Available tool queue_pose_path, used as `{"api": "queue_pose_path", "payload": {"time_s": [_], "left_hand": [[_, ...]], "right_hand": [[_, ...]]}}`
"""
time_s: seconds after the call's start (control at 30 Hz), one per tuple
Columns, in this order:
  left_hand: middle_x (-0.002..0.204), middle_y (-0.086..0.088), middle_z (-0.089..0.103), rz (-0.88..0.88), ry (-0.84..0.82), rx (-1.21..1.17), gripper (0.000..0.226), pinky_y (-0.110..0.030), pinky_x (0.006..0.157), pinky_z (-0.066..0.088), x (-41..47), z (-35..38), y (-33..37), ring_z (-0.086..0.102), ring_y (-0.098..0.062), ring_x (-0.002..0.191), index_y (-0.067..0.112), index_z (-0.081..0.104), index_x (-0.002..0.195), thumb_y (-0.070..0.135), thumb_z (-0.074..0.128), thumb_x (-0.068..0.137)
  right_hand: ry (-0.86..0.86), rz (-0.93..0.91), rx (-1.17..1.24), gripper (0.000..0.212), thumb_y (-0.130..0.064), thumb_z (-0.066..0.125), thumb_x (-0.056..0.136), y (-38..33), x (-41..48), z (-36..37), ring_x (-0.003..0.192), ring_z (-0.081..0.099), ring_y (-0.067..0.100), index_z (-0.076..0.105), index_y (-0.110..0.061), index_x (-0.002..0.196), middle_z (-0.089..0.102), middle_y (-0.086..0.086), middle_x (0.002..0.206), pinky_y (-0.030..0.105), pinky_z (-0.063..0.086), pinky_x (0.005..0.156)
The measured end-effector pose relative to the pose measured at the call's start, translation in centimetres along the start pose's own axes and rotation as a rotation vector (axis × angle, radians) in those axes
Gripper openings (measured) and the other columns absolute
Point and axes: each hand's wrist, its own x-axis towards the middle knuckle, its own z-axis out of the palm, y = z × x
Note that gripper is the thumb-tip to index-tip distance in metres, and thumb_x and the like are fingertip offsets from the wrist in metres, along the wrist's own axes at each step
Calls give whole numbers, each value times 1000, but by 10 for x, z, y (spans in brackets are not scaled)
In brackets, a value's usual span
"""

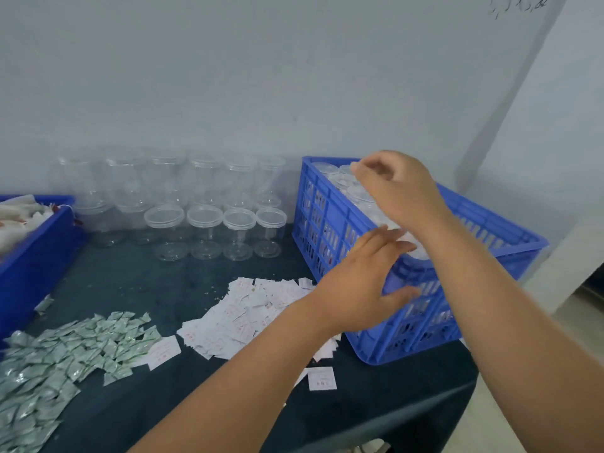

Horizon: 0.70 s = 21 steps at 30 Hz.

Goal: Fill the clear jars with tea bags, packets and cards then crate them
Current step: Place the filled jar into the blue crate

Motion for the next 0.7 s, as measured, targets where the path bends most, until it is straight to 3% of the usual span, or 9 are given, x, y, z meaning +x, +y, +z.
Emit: {"api": "queue_pose_path", "payload": {"time_s": [0.07, 0.17, 0.23, 0.3, 0.37, 0.43, 0.5, 0.6, 0.7], "left_hand": [[146, 9, 52, -15, 99, -39, 49, -26, 115, 36, -20, -20, 0, 41, -11, 141, 22, 56, 144, 35, 70, 99], [112, 24, 64, -194, 171, -52, 19, -24, 86, 53, -68, -49, -13, 61, -1, 105, 37, 63, 116, 39, 64, 97], [101, 24, 69, -337, 173, -33, 16, -21, 72, 54, -110, -68, -32, 67, -3, 92, 39, 63, 109, 43, 57, 96], [92, 24, 69, -495, 165, 54, 19, -19, 64, 51, -160, -86, -55, 68, -4, 82, 43, 65, 108, 51, 54, 95], [84, 23, 69, -682, 165, 175, 19, -20, 60, 48, -211, -100, -78, 65, -5, 76, 42, 67, 100, 56, 54, 97], [76, 19, 66, -834, 198, 299, 25, -23, 56, 44, -255, -111, -95, 62, -6, 71, 36, 65, 87, 55, 55, 100], [68, 11, 63, -919, 250, 361, 38, -28, 56, 47, -289, -114, -105, 60, -10, 65, 28, 62, 77, 56, 52, 101], [65, 8, 62, -958, 272, 387, 44, -41, 65, 53, -320, -109, -109, 59, -10, 63, 24, 63, 78, 57, 46, 102], [67, 11, 63, -937, 278, 384, 51, -39, 64, 52, -327, -106, -112, 59, -7, 64, 27, 63, 81, 67, 36, 98]], "right_hand": [[-7, -141, 62, 13, -38, 71, 101, -24, -33, 18, 86, 66, -13, 70, -38, 88, 71, -34, 89, 2, 43, 75], [-39, -298, 159, 12, -33, 66, 101, -43, -81, 53, 94, 71, 3, 74, -29, 93, 74, -20, 93, 12, 50, 79], [-74, -361, 189, 18, -30, 63, 100, -44, -108, 84, 88, 70, 10, 73, -21, 89, 72, -14, 87, 20, 52, 79], [-139, -296, 216, 24, -30, 62, 101, -39, -133, 123, 78, 65, 10, 65, -24, 78, 64, -16, 76, 19, 46, 71], [-270, -107, 287, 37, -30, 62, 102, -33, -156, 164, 65, 56, 7, 52, -29, 67, 54, -15, 65, 16, 41, 62], [-378, 67, 355, 45, -30, 62, 103, -25, -176, 204, 58, 40, 6, 39, -21, 65, 42, -11, 59, 21, 35, 57], [-389, 156, 386, 46, -26, 62, 101, -19, -196, 238, 58, 32, 7, 32, -17, 67, 34, -8, 58, 27, 32, 55], [-334, 155, 385, 42, -25, 59, 89, -16, -211, 272, 56, 26, 8, 27, -20, 63, 27, -8, 54, 32, 24, 53], [-394, 99, 294, 40, -37, 57, 86, -22, -182, 292, 53, 28, 10, 29, -18, 64, 30, -7, 53, 31, 26, 53]]}}
